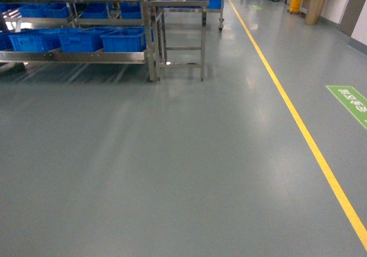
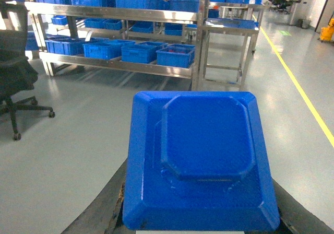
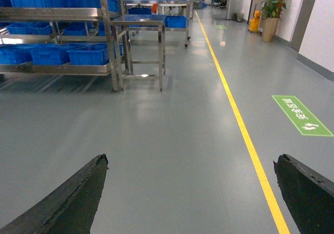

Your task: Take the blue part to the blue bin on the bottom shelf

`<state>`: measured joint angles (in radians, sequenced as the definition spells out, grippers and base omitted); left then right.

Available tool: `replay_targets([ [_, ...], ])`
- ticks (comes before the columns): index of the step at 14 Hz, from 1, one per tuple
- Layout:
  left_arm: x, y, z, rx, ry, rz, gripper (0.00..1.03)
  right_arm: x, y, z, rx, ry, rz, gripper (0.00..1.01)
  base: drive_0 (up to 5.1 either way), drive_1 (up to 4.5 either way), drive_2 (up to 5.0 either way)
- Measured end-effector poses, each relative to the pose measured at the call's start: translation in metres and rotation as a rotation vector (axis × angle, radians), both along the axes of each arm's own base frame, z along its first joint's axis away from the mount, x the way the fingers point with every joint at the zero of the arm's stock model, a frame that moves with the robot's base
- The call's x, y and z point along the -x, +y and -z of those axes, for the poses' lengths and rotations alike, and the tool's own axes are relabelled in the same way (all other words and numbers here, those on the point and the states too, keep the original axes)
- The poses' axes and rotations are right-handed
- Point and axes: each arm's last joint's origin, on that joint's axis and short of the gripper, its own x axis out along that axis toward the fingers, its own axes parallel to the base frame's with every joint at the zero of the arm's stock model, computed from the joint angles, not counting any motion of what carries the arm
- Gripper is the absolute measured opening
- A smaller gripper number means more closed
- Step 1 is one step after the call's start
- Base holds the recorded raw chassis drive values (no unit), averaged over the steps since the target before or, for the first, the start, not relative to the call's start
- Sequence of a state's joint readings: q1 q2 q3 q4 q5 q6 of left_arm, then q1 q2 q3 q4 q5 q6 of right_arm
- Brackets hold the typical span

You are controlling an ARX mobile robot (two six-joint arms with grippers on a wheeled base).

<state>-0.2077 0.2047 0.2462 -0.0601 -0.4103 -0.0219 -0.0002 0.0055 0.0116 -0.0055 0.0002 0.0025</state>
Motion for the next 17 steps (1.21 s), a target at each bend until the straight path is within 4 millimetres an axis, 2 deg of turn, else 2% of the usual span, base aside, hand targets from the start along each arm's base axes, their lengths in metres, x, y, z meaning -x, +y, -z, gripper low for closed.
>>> replay_targets([
  [17, -0.0003, -0.0001, 0.0003, -0.001, 0.005, 0.0, 0.43, 0.0, 0.0, -0.0001, 0.0, -0.001, 0.0, 0.98, 0.0, 4.16, -4.1],
])
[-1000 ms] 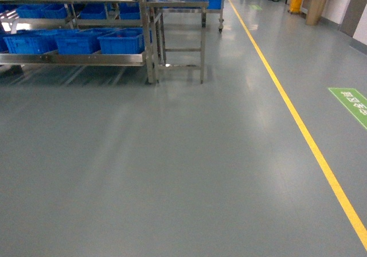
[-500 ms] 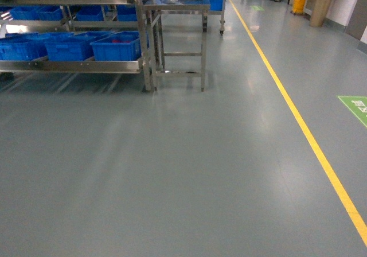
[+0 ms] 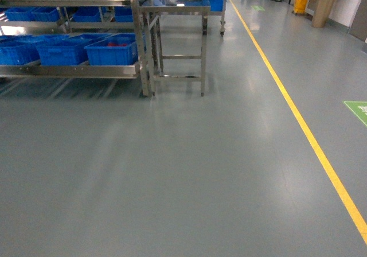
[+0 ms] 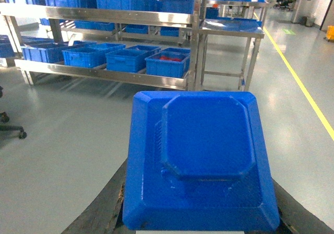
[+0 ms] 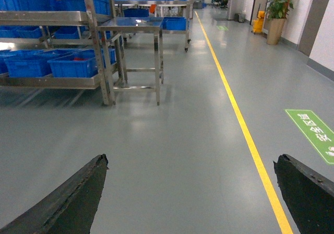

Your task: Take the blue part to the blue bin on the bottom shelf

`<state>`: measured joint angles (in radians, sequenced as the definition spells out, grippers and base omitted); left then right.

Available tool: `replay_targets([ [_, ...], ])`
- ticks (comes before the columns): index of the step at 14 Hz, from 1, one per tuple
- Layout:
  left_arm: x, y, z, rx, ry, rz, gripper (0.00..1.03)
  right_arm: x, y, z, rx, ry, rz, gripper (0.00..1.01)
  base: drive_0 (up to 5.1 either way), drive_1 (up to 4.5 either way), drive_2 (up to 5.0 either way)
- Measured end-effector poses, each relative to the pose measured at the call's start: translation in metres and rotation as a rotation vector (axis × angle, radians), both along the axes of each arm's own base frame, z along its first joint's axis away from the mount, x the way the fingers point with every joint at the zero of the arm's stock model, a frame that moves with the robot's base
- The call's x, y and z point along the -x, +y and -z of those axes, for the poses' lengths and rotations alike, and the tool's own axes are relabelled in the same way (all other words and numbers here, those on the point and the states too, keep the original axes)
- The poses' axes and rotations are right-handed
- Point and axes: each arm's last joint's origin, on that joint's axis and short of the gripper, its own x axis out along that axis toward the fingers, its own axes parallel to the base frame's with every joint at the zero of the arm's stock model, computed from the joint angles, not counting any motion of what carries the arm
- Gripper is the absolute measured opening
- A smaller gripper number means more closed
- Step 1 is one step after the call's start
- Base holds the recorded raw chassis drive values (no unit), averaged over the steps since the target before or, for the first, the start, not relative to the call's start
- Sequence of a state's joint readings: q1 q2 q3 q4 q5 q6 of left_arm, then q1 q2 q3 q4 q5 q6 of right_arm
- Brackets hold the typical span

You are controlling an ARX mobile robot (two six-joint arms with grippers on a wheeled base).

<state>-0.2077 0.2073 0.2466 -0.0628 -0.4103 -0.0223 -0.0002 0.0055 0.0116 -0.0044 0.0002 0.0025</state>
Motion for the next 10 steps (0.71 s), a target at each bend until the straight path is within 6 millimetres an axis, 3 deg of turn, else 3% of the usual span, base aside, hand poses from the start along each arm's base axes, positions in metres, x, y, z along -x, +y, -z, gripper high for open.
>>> replay_targets([
  [10, 0.0001, 0.0, -0.0003, 0.0, -0.002, 0.0, 0.43, 0.0, 0.0, 0.0003, 0.0, 0.003, 0.0, 0.98, 0.0, 4.12, -4.1],
])
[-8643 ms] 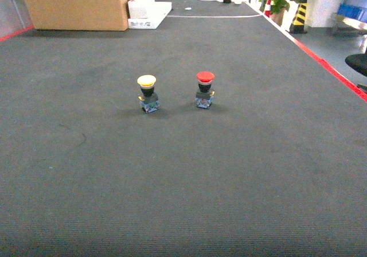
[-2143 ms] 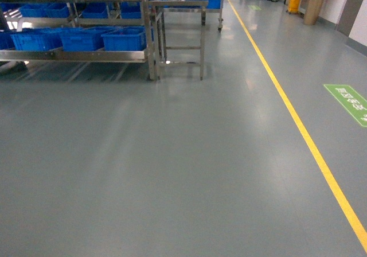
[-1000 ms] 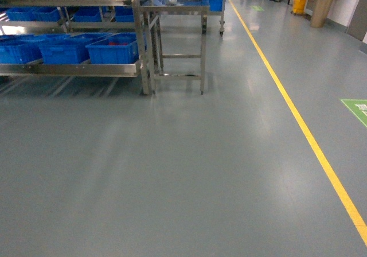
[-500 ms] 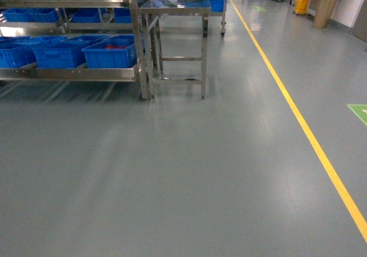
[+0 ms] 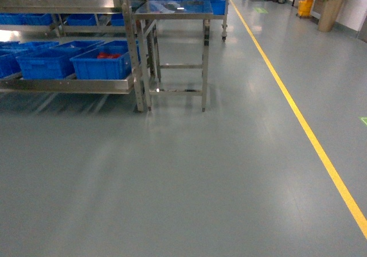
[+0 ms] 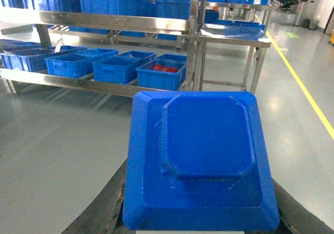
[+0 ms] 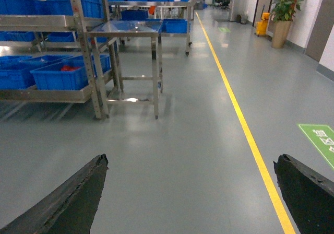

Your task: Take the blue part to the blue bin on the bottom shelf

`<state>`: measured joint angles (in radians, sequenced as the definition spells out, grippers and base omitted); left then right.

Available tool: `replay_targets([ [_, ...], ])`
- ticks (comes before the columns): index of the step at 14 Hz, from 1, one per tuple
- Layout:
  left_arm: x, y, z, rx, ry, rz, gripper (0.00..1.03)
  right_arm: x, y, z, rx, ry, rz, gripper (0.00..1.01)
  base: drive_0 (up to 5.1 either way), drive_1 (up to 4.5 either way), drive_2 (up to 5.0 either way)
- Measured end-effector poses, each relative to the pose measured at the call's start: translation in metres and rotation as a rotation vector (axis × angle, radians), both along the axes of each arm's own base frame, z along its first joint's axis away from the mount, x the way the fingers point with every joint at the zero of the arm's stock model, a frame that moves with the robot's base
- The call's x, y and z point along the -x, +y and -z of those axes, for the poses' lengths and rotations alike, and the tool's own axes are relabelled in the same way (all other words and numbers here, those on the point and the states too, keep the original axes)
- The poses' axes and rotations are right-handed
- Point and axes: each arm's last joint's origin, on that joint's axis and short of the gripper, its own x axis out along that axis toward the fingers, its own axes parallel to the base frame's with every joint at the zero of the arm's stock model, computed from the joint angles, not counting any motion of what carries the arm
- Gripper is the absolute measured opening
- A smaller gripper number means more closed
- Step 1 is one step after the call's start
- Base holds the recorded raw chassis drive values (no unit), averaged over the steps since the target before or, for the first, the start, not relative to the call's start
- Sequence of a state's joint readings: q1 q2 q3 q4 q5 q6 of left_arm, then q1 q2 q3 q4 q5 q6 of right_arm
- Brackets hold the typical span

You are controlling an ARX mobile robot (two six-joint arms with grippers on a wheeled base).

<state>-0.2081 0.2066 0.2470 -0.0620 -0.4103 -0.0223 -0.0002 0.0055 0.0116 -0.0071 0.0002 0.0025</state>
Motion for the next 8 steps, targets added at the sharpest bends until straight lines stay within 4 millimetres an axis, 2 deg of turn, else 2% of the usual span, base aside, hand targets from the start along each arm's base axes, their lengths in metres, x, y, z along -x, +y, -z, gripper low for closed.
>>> replay_targets([
  [8, -0.0001, 0.0, -0.0002, 0.0, -0.002, 0.0, 0.43, 0.0, 0.0, 0.0003, 0.0, 0.003, 0.0, 0.98, 0.0, 4.08, -4.2],
])
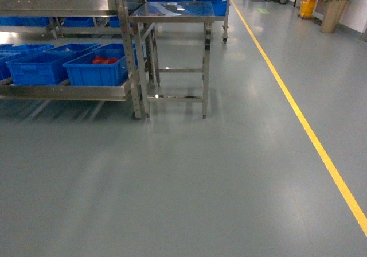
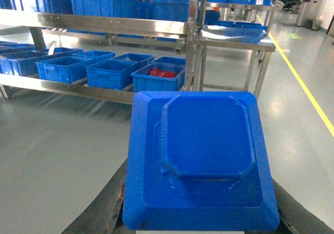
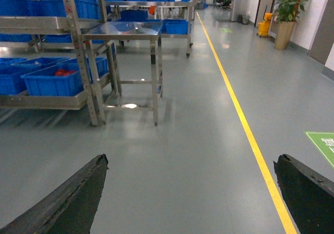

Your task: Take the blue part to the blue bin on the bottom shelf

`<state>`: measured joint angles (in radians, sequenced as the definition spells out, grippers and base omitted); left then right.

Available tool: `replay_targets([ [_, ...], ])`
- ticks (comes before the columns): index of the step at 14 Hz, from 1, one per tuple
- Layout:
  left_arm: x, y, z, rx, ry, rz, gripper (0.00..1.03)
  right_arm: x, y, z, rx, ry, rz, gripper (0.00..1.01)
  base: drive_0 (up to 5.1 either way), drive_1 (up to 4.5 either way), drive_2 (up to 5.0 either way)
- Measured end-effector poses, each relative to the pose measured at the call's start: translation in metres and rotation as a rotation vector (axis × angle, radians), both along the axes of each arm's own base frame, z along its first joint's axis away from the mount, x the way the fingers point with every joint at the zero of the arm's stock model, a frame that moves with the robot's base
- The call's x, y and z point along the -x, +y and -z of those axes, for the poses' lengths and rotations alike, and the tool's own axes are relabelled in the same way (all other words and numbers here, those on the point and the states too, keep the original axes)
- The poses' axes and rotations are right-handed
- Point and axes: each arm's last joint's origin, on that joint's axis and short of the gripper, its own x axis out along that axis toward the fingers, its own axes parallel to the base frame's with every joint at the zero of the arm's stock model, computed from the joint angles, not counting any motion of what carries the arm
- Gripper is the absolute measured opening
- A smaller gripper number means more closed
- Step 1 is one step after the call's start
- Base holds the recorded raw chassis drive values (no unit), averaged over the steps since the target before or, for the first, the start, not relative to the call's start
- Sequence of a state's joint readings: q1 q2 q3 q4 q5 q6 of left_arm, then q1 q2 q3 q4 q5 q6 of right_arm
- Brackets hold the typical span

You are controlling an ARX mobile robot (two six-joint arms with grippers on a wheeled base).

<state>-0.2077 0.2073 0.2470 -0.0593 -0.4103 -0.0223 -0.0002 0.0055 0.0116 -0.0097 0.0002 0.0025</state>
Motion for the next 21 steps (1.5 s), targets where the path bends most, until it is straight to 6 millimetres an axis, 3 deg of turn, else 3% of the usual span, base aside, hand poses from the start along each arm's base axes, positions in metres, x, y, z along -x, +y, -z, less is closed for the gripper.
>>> replay_targets([
  [21, 0.0001, 0.0, 0.0001, 0.0, 0.001, 0.0, 0.43, 0.0, 0.0, -0.0008, 0.0, -0.009, 0.0, 0.98, 0.0, 4.12, -4.1],
])
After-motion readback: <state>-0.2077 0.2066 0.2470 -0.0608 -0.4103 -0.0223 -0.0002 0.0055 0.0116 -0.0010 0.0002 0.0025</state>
